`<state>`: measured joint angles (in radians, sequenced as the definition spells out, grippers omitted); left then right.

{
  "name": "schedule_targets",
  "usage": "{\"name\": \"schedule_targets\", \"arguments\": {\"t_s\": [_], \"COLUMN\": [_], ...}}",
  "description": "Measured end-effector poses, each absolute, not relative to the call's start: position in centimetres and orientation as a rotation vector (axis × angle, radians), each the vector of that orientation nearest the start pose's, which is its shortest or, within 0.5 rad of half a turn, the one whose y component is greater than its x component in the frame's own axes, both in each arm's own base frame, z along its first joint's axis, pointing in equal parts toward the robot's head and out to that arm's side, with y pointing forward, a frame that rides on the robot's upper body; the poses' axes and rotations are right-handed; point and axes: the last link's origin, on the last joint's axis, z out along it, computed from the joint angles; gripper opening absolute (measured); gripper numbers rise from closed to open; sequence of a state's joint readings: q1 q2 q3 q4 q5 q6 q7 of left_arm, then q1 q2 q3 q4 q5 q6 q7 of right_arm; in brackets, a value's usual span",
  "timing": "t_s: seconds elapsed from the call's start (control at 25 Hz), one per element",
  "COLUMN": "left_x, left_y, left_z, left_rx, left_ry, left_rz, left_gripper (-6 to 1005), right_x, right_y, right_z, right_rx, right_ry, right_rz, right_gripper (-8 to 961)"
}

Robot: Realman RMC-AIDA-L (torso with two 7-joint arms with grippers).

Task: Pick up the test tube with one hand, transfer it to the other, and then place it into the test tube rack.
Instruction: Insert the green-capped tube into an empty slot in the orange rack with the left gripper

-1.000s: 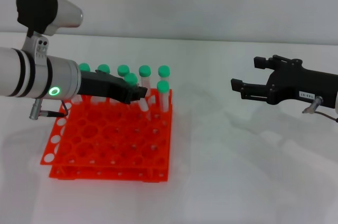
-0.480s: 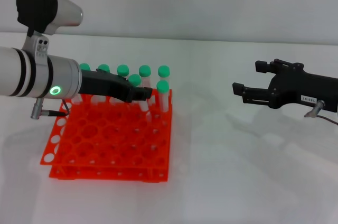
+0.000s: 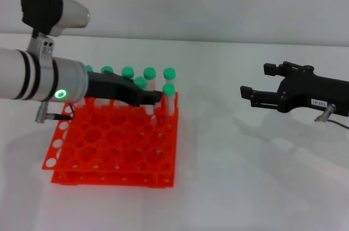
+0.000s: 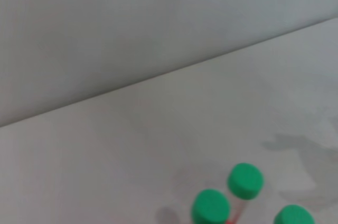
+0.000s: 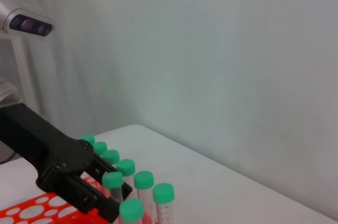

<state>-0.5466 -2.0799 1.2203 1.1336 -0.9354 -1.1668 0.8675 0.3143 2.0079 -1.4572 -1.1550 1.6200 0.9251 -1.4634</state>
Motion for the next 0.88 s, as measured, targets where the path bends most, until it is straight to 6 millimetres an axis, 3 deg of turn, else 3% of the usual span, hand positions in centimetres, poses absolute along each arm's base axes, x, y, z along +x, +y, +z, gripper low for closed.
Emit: {"name": "schedule_targets", "arguments": {"t_s": [0.24,0.52,0.88], "left_x": [-18.9,-18.5,-21.5], "left_y": [38.7,38.5,35.7], "left_z": [-0.8,-0.5,1.7], "left_rx": [-2.571,-2.573,-2.492], "left_ry": [-0.89,-0.887,-0.934], "left_rz": [-0.17,-0.215,-0.305], "left_gripper": [530,526,528], "right_x": [19.8,20.1,20.4], "right_y": [36.3,36.1,36.1], "right_z": [0.8,0.7,1.5], "right_rx": [-2.469,-2.468,-2.458], "right_ry": [0.504,0.515,0.525], "right_rz": [0.615,0.612,0.629], "right_gripper": [865,865,866]}}
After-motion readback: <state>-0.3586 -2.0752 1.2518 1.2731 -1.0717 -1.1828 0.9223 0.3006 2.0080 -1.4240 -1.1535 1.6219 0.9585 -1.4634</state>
